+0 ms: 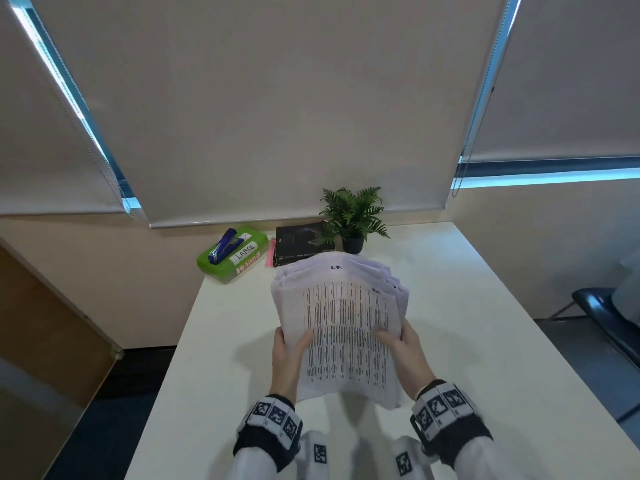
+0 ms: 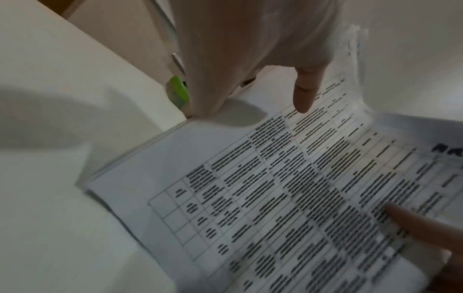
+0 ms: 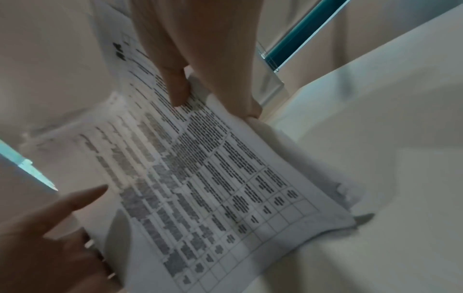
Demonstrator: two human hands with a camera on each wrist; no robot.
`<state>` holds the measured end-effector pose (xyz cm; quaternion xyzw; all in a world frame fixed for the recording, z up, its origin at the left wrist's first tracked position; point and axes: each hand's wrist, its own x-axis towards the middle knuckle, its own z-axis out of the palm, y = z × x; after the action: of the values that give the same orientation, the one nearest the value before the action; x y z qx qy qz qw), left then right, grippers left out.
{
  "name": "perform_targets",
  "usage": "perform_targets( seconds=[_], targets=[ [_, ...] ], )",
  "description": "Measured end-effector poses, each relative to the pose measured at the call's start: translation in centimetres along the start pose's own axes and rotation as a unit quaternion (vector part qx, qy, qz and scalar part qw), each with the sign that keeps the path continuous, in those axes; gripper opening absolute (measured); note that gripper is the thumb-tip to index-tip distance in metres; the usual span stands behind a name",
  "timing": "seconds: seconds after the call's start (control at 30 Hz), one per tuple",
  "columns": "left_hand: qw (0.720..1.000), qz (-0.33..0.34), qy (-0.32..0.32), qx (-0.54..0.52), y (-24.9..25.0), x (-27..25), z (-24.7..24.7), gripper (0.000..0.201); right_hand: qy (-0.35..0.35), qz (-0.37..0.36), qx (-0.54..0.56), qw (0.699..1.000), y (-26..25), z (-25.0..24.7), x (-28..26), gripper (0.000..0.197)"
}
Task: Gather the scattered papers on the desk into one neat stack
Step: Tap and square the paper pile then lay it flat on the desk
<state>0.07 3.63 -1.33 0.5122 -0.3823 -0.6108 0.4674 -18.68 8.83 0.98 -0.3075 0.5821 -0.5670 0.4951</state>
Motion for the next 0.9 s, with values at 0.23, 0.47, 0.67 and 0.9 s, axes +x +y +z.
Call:
perform_targets(
  seconds=[0.23, 0.47, 0.67, 0.9],
  targets=[
    [0.999, 0.029, 0.024, 0.008, -0.4, -0.9, 1.4, 0.05, 0.008, -0.003, 0.007, 1.0, 0.0, 0.5, 0.7, 0.027],
    [0.99, 0.13, -0.009, 0.061, 2.0, -0.9, 1.3, 0.052, -0.011, -0.07, 0.004, 0.997, -2.1, 0.0, 0.6, 0.052],
    [0.982, 0.176, -0.012, 0.071, 3.9, -0.5, 2.6, 0.018, 0.008, -0.098, 0.028, 0.995, -3.4, 0.9, 1.1, 0.022],
    [0.978, 0.204, -0.014, 0.031, 4.9, -0.9, 1.4, 0.031, 0.012, -0.114, 0.023, 0.993, -4.0, -0.8, 1.1, 0.054]
  ],
)
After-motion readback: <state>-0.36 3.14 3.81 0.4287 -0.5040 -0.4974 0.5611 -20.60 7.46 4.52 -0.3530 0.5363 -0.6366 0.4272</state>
